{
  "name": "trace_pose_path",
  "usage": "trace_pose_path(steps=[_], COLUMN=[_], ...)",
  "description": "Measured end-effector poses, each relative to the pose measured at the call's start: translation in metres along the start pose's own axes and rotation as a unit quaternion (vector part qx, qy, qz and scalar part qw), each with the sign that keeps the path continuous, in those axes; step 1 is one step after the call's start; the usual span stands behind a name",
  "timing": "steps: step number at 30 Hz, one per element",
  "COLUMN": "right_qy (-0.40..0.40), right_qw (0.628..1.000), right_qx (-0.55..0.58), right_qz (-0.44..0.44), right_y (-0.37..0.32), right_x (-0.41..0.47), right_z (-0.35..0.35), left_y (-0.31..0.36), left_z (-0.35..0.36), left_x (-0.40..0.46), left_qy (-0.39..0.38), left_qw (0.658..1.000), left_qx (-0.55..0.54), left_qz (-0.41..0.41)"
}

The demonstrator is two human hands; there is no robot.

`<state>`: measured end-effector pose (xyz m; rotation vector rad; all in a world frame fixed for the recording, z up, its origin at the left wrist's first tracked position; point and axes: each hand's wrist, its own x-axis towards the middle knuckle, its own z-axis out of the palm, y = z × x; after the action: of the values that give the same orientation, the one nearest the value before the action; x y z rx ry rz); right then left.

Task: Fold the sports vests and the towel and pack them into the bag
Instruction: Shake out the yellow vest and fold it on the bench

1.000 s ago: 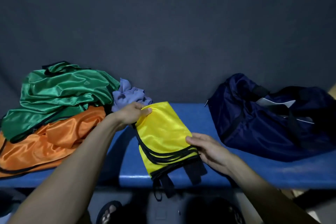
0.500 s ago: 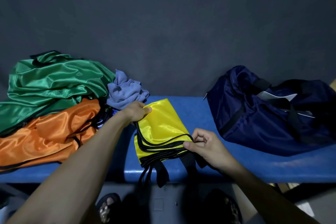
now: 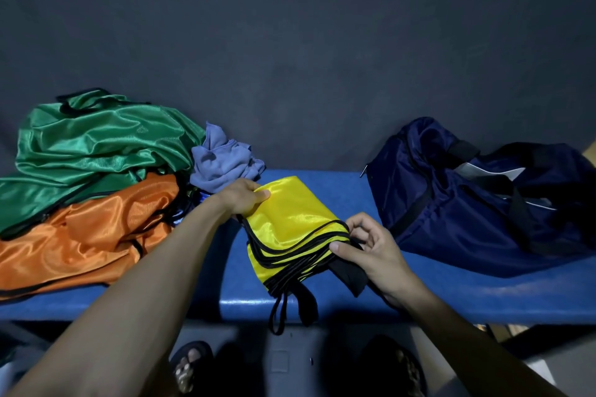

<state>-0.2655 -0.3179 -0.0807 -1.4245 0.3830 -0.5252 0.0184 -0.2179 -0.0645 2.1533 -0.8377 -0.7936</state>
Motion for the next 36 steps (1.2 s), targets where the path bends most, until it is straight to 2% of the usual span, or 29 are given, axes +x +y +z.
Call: trace_pose_path(steps=[5,9,14,19,23,26,28,30,32,36], right_qy=[-0.018,-0.045,-0.054,-0.022,-0.005,0.0,-0.009,-0.032,-0.04,-0.023], right_qw=[1.0,0.996,0.984,0.94,0.907,0.878,0.869,0.853,0.843,0.881], right_qx=[-0.004,-0.08,-0.171,-0.328,-0.408,-0.474,-0.495,-0.52,-0.533,-0.466], right_qz=[0.001,-0.015,-0.023,-0.093,-0.101,-0.064,-0.016,0.031,0.053,0.077], right_y=[0.005,0.011,0.011,0.006,0.0,-0.008,-0.015,-0.022,-0.025,-0.022], right_x=[0.007,0.008,0.003,0.003,0.005,0.002,-0.004,-0.009,-0.014,-0.024], right_z=[-0.006,-0.014,-0.012,-0.008,-0.004,-0.003,-0.001,0.001,0.003,0.004], left_y=[-0.001,-0.002,0.003,0.002,0.005,0.02,0.033,0.04,0.04,0.023], left_z=[-0.001,-0.002,0.007,0.015,0.017,0.009,0.009,0.019,0.033,0.047], left_x=[0.004,0.01,0.018,0.031,0.03,0.008,-0.019,-0.053,-0.081,-0.1], left_qy=[-0.008,-0.013,0.017,0.079,0.154,0.179,0.131,0.016,-0.065,-0.12], left_qw=[1.0,0.999,0.999,0.995,0.983,0.959,0.95,0.949,0.937,0.913], left_qx=[-0.015,-0.033,-0.037,-0.016,0.048,0.131,0.128,0.124,0.157,0.262], left_qz=[-0.006,-0.003,0.028,0.054,0.084,0.178,0.253,0.288,0.306,0.291])
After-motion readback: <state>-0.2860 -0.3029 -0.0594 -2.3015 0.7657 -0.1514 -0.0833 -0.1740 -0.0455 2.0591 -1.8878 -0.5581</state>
